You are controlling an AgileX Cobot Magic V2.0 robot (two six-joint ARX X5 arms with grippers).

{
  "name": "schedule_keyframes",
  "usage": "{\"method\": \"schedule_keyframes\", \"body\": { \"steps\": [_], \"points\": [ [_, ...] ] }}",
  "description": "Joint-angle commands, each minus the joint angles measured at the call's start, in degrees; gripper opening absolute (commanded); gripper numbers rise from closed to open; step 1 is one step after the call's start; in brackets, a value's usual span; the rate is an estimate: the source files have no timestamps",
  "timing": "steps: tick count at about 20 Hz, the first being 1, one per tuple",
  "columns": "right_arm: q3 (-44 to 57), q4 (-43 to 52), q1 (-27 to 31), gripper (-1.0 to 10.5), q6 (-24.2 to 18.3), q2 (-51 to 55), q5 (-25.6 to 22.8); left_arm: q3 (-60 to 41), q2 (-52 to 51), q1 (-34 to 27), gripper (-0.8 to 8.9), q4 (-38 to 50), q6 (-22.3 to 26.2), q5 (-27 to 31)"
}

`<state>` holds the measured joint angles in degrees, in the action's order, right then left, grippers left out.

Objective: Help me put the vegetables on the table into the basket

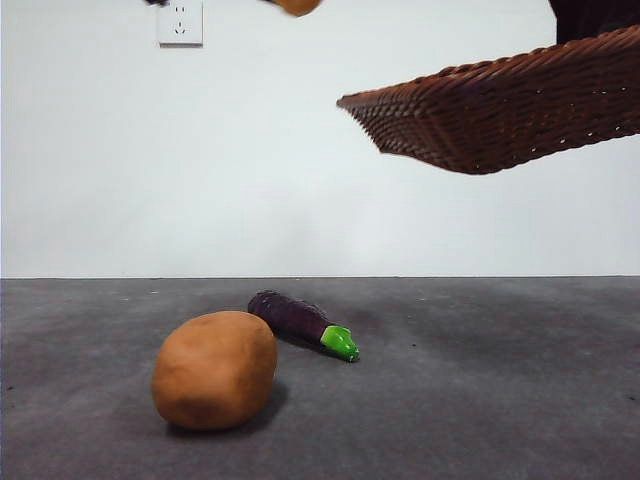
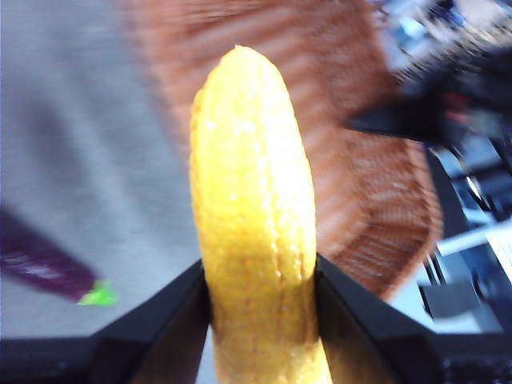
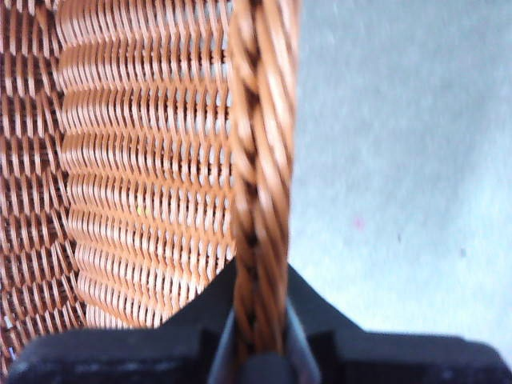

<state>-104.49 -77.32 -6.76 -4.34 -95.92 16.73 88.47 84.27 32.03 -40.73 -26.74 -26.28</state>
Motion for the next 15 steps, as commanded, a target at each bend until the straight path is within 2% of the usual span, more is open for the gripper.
{"method": "schedule_keyframes", "body": {
  "steps": [1, 5, 7, 9, 10, 13, 14, 15],
  "points": [
    [0.4, -0.5, -3.8, -0.1, 4.2, 0.2, -3.4, -0.2, 1.8, 2.4, -0.09, 0.5, -0.2, 1.5],
    [0.4, 1.0, -10.2, -0.1, 6.8, 0.2, -5.0, -0.2, 5.8, 4.1, -0.09, 0.5, -0.8, 6.0],
    [0.4, 0.9, -12.8, -0.1, 8.1, 0.2, -7.4, -0.2, 7.9, 4.1, -0.09, 1.0, -1.7, 7.4],
    [0.4, 0.5, -14.7, -0.1, 8.8, 0.2, -8.4, -0.2, 9.7, 4.0, 0.04, 1.6, -4.1, 9.7],
    [0.4, 0.3, -15.5, -0.1, 8.9, 0.2, -8.5, -0.2, 10.5, 4.0, 0.27, 1.6, -6.8, 11.0],
    [0.4, 0.4, -16.6, -0.1, 8.9, 0.2, -8.9, -0.2, 11.2, 3.9, 4.42, 3.0, -7.6, 11.4],
    [0.4, 0.3, -16.7, -0.1, 8.9, 0.2, -8.9, -0.2, 11.2, 4.0, 5.06, 3.7, -7.9, 11.3],
    [0.4, 0.3, -16.9, -0.1, 9.0, 0.2, -9.1, -0.2, 11.2, 4.0, 5.05, 4.2, -8.3, 11.3]
  ]
}}
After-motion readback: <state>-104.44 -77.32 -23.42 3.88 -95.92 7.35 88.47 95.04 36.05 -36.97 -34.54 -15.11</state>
